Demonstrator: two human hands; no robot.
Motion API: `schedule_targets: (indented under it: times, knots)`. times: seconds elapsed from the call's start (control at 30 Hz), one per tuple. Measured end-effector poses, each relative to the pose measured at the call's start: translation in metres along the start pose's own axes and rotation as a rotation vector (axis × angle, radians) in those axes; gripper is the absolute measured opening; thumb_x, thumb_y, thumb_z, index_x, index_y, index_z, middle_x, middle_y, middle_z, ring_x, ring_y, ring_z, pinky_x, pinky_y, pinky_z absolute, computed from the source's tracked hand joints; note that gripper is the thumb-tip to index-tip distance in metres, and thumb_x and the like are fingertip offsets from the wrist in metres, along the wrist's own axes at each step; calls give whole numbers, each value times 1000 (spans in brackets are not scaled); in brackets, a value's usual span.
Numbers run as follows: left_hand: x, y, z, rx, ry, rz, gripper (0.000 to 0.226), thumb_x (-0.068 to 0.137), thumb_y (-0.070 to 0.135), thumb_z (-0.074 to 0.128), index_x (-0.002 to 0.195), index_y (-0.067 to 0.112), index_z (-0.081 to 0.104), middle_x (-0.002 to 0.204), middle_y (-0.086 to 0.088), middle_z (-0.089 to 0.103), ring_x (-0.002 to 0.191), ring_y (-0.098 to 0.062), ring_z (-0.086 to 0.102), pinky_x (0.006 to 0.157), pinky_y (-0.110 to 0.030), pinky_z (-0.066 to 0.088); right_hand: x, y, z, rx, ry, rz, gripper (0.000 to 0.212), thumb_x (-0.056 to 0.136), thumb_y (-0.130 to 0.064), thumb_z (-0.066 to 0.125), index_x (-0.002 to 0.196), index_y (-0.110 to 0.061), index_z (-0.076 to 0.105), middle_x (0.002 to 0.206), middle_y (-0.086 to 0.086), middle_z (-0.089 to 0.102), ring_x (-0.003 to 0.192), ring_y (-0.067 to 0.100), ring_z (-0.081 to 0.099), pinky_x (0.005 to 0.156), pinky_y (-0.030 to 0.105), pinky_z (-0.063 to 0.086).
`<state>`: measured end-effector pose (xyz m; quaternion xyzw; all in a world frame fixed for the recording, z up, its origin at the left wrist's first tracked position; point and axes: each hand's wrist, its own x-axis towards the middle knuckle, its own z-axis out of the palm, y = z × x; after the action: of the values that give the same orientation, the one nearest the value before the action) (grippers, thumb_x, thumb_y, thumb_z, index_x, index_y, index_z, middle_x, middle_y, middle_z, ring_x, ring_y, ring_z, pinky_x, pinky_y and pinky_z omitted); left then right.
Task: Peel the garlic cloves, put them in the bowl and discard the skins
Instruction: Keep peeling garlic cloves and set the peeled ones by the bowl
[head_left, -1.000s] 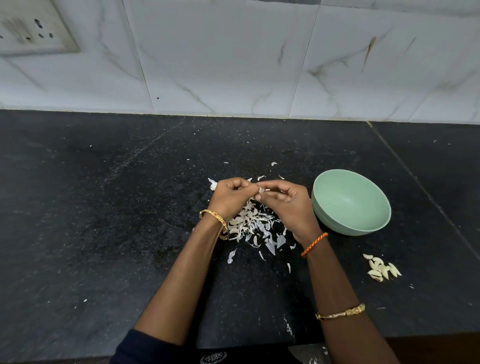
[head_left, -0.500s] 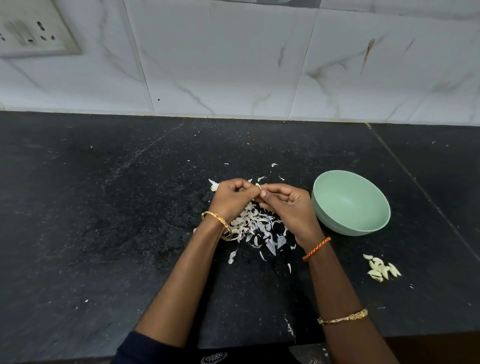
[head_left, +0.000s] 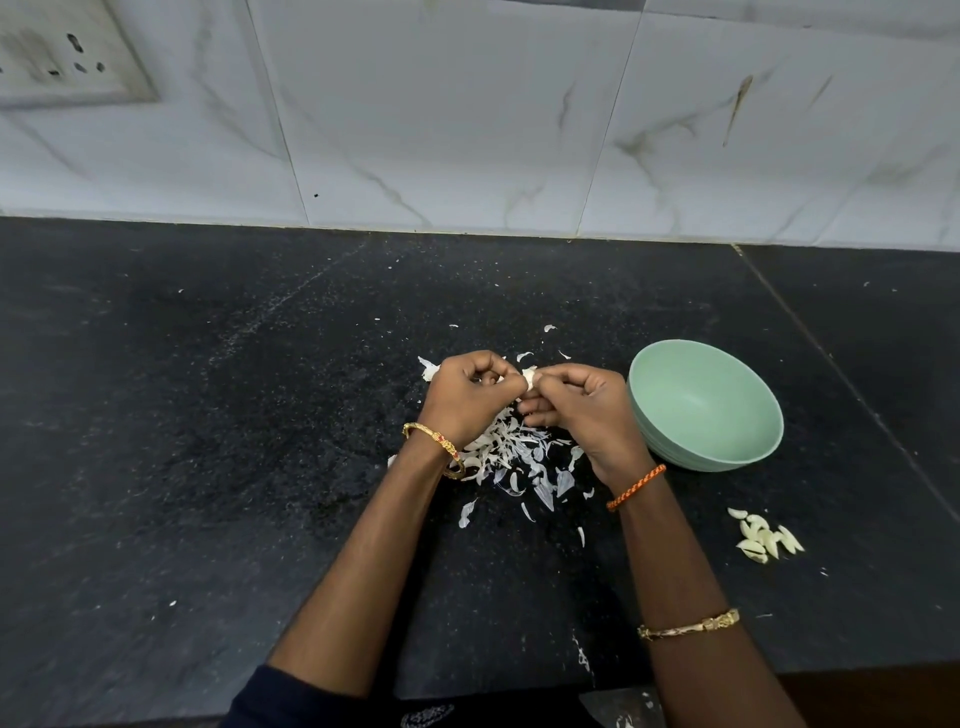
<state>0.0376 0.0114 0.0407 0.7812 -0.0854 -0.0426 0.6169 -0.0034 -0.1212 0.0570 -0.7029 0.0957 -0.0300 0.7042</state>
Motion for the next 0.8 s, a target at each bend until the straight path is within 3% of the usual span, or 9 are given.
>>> schedule_targets:
  times: [0.27,0.4,0.5,0.6,0.67,0.8]
  knots:
    - [-3,3,-1,-30,-11,23,17,82,7,64,66,12,62,67,-4,48,62,-9,42,56,-15,38,1,1,3,136,155,58,15,91,2,56,80,-3,66,61,3,66,54,8,64,53,20,55]
    - [-3,-1,0,-64,-8,4,28,86,11,55,63,-4,52,58,-1,42,51,-6,36,49,-18,35,-1,0,2,136,136,77,14,93,-4,54,83,-4,64,71,6,70,63,12,69,55,22,57]
    - [-2,-4,2,-61,-5,-28,34,84,21,54,54,7,45,49,8,37,47,-6,31,48,-23,30,-4,-2,2,163,94,98,13,95,-5,53,85,-2,61,75,10,72,64,15,71,55,22,57]
    - [-1,-6,2,-55,-20,16,27,84,12,67,59,12,57,61,1,54,60,-10,46,60,-26,42,-6,-2,1,180,82,92,13,94,-2,54,83,0,60,67,10,71,60,15,70,54,21,56]
    - [-1,-6,0,-84,-23,20,16,79,13,75,67,14,65,69,-3,56,61,-16,45,58,-26,41,-6,-1,0,175,79,71,12,93,2,54,83,0,61,65,11,71,59,16,70,56,21,57]
    - [-2,-3,-4,-124,-31,28,4,79,10,76,78,13,73,67,14,65,62,-4,56,60,-12,45,-7,3,-1,157,77,36,7,90,6,56,88,2,61,69,13,72,63,20,72,59,22,58]
